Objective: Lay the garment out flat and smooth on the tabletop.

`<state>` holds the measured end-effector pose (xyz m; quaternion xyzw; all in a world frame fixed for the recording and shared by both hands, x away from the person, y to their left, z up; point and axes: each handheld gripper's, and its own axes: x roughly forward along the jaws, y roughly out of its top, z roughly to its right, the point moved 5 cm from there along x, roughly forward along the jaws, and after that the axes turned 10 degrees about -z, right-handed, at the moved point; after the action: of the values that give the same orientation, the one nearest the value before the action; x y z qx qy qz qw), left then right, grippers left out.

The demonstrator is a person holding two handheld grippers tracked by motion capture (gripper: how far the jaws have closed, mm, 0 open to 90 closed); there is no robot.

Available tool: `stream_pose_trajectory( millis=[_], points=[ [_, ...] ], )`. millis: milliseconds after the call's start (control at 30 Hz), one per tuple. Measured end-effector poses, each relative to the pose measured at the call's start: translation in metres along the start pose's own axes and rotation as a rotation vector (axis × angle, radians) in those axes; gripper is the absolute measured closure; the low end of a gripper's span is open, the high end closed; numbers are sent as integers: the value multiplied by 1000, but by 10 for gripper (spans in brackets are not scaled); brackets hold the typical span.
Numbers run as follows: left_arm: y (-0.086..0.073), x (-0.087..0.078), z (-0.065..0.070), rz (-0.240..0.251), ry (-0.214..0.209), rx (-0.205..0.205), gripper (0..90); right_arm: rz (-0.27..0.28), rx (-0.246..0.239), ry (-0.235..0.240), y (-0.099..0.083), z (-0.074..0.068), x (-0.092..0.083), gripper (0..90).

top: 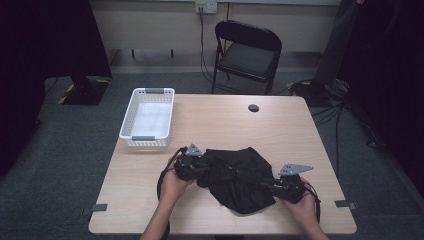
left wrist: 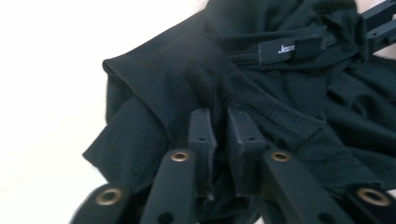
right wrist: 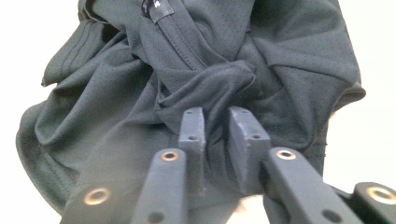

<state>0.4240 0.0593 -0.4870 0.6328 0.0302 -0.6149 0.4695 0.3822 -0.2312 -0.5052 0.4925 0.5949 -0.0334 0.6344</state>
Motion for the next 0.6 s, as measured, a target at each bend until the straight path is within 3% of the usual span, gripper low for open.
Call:
stream_pose_trajectory(
  millis=[167, 333, 600],
  points=[
    [2, -5, 3, -9, 5, 14, 878, 20, 4, 13, 2, 0, -6, 842],
    [5, -14, 4, 6, -11, 2, 880, 26, -15, 12, 3, -2, -12, 854],
    [16, -43, 2, 35, 8, 1, 880, 66, -25, 3, 13, 0, -33, 852]
  ],
)
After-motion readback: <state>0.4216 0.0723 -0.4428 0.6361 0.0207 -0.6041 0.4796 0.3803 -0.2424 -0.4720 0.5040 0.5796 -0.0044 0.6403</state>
